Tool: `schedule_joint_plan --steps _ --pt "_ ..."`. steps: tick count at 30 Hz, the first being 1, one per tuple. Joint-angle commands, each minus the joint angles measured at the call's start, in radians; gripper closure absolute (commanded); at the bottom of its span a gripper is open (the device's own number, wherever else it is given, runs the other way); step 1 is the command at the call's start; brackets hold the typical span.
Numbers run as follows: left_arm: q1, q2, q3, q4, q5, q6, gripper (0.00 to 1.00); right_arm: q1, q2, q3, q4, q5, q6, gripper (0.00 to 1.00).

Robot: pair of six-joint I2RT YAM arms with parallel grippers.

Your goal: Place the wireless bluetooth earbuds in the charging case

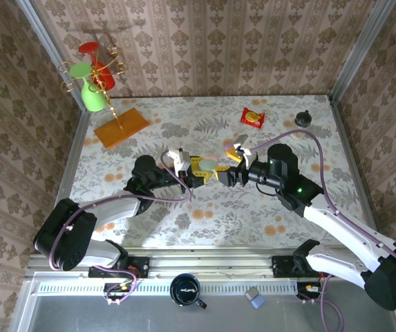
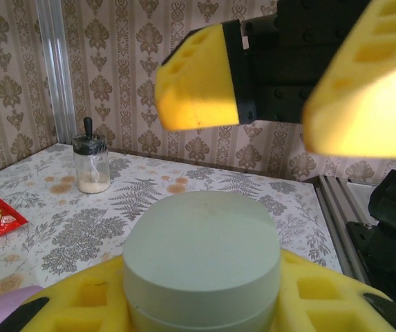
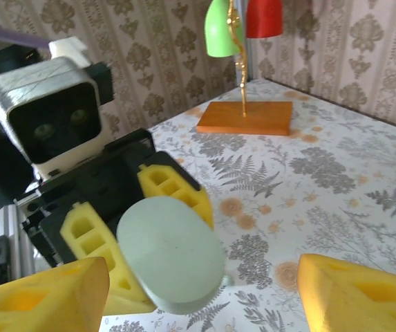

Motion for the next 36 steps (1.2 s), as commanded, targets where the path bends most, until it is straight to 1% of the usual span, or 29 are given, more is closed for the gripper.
schedule_joint_plan --steps 1,4,7,11,15,21,29,36 --pt "0.003 0.000 0.035 0.029 0.023 -0.024 0.71 0.019 0.028 -0.003 -0.025 -0.049 -0.067 0.27" --pt "0.003 -0.006 0.036 0.029 0.020 -0.029 0.71 0.027 0.059 0.012 -0.029 -0.022 -0.086 0.27" --pt "0.002 -0.009 0.034 0.025 0.020 -0.034 0.72 0.028 0.079 0.025 -0.027 0.040 -0.084 0.27" --pt "0.001 -0.010 0.026 0.029 0.038 -0.029 0.71 0.027 0.068 0.023 0.017 0.148 -0.026 0.27" --pt "0.003 -0.013 0.017 0.017 0.047 0.001 0.71 0.023 0.049 0.007 0.070 0.202 0.015 0.27" --pt "0.003 -0.022 0.018 0.020 0.069 0.001 0.71 0.008 0.052 0.007 0.096 0.257 0.042 0.28" --pt "0.002 -0.019 0.015 0.054 0.128 -0.009 0.71 -0.017 0.074 0.035 0.113 0.242 0.085 0.27" --pt "0.003 -0.017 0.013 0.067 0.124 -0.022 0.71 -0.024 0.055 0.029 0.098 0.181 0.082 0.27"
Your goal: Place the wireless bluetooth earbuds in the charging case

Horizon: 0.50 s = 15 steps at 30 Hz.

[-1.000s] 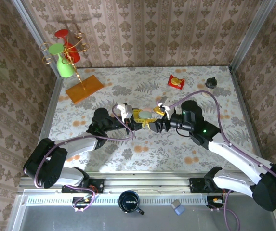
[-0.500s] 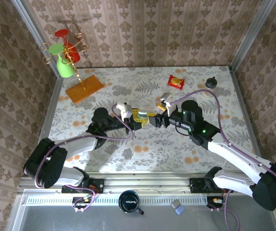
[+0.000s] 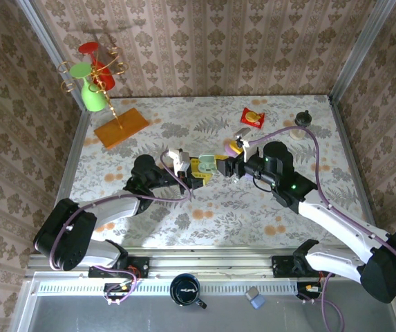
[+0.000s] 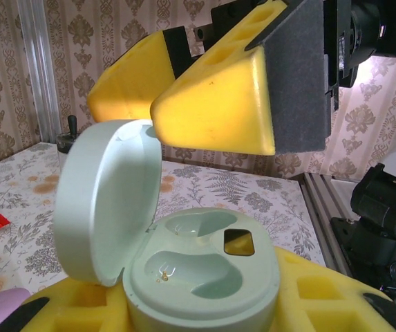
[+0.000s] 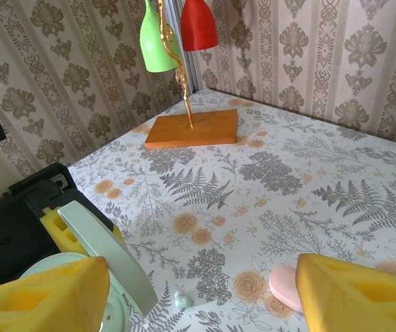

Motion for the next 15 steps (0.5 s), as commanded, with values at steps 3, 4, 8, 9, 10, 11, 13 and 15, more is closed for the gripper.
schedule_joint_plan --steps 3,4,8,9,10,11,13,15 --pt "-0.005 -0.008 0.011 0.089 0.074 -0.020 0.71 -0.014 -0.005 0.031 -0.016 -0.021 0.011 0.28" --pt "-0.003 -0.006 0.014 0.090 0.073 -0.024 0.71 -0.014 -0.006 0.029 -0.014 -0.043 0.011 0.28" --pt "0.000 0.000 0.019 0.094 0.067 -0.049 0.71 -0.014 -0.014 0.025 -0.006 -0.170 0.000 0.28" --pt "0.000 0.001 0.020 0.094 0.070 -0.050 0.71 -0.014 -0.012 0.025 -0.002 -0.183 -0.001 0.28" --pt "0.000 0.001 0.022 0.099 0.077 -0.053 0.71 -0.014 -0.009 0.026 -0.006 -0.190 -0.006 0.28" --pt "0.000 0.003 0.022 0.103 0.078 -0.055 0.71 -0.014 -0.003 0.029 -0.014 -0.191 -0.013 0.28" --pt "0.000 0.003 0.022 0.107 0.080 -0.065 0.71 -0.014 0.005 0.035 -0.024 -0.197 -0.020 0.28" --pt "0.000 0.003 0.023 0.114 0.093 -0.077 0.71 -0.014 0.014 0.037 -0.022 -0.198 -0.027 0.28"
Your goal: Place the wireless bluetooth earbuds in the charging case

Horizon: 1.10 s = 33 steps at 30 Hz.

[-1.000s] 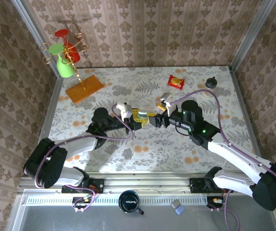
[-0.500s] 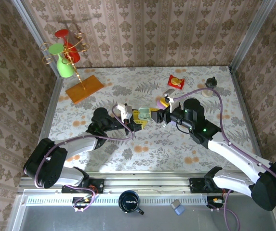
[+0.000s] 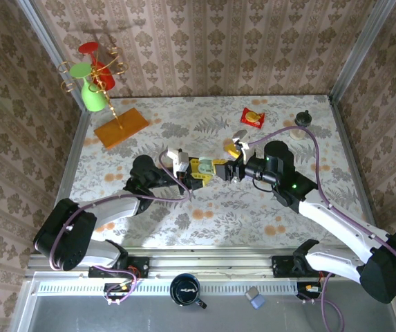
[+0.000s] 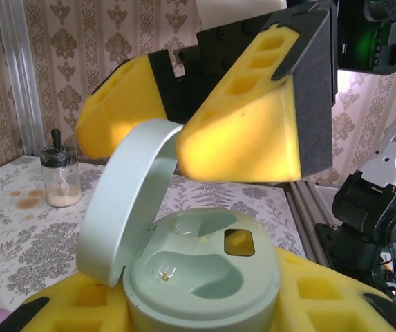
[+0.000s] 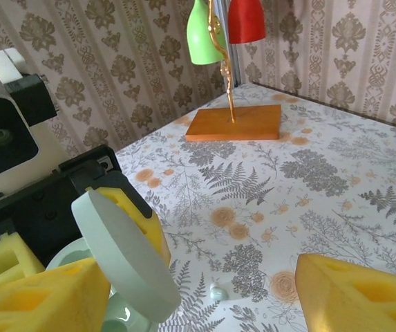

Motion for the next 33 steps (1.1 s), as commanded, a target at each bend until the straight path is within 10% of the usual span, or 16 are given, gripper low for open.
schedule_joint_plan --steps 1,19,33 --pt "0.001 0.005 0.024 0.058 0.060 -0.043 0.71 -0.004 0.020 0.038 -0.015 -0.045 -0.026 0.29" --pt "0.001 0.065 0.051 0.155 0.191 -0.171 0.71 -0.009 0.040 0.047 -0.011 -0.247 -0.080 1.00" --pt "0.005 0.081 0.054 0.165 0.156 -0.187 0.49 -0.008 -0.003 -0.007 0.071 -0.179 -0.107 1.00"
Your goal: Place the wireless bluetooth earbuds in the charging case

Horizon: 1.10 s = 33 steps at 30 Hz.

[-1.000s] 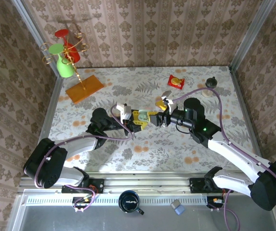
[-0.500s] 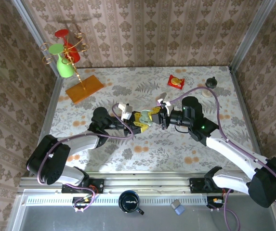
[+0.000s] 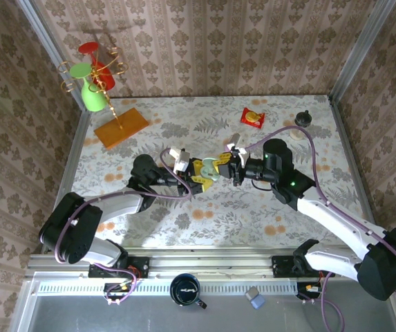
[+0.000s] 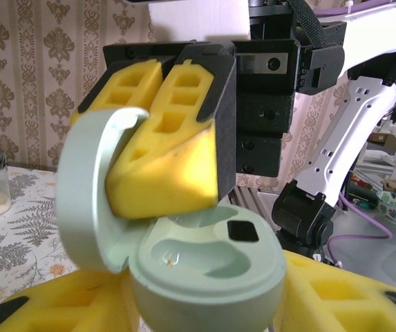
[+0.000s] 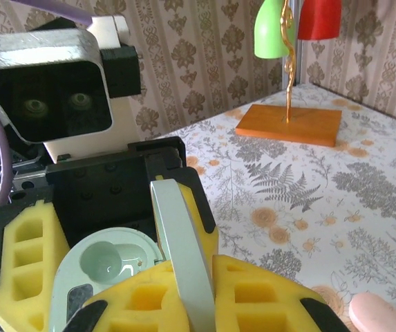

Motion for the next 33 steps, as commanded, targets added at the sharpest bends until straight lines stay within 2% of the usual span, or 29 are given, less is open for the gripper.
schedule_joint_plan --steps 1,4,23,26,29,33 --pt "0.004 0.018 0.028 0.042 0.005 -0.022 0.48 0.002 -0.028 -0.021 0.068 0.018 -0.006 1.00" --pt "0.005 0.023 0.031 0.041 -0.003 -0.023 0.45 0.002 -0.032 -0.029 0.079 0.022 -0.003 1.00" --pt "0.003 0.032 0.040 0.084 -0.002 -0.071 0.48 0.006 -0.017 -0.016 0.044 0.035 -0.021 1.00" --pt "0.003 0.033 0.042 0.082 -0.002 -0.072 0.54 0.006 -0.017 -0.016 0.044 0.036 -0.020 1.00" --pt "0.003 0.035 0.044 0.081 -0.002 -0.071 0.65 0.006 -0.017 -0.015 0.038 0.036 -0.020 1.00" --pt "0.003 0.036 0.042 0.082 -0.005 -0.065 0.68 0.006 -0.024 -0.010 0.036 0.045 -0.006 0.98"
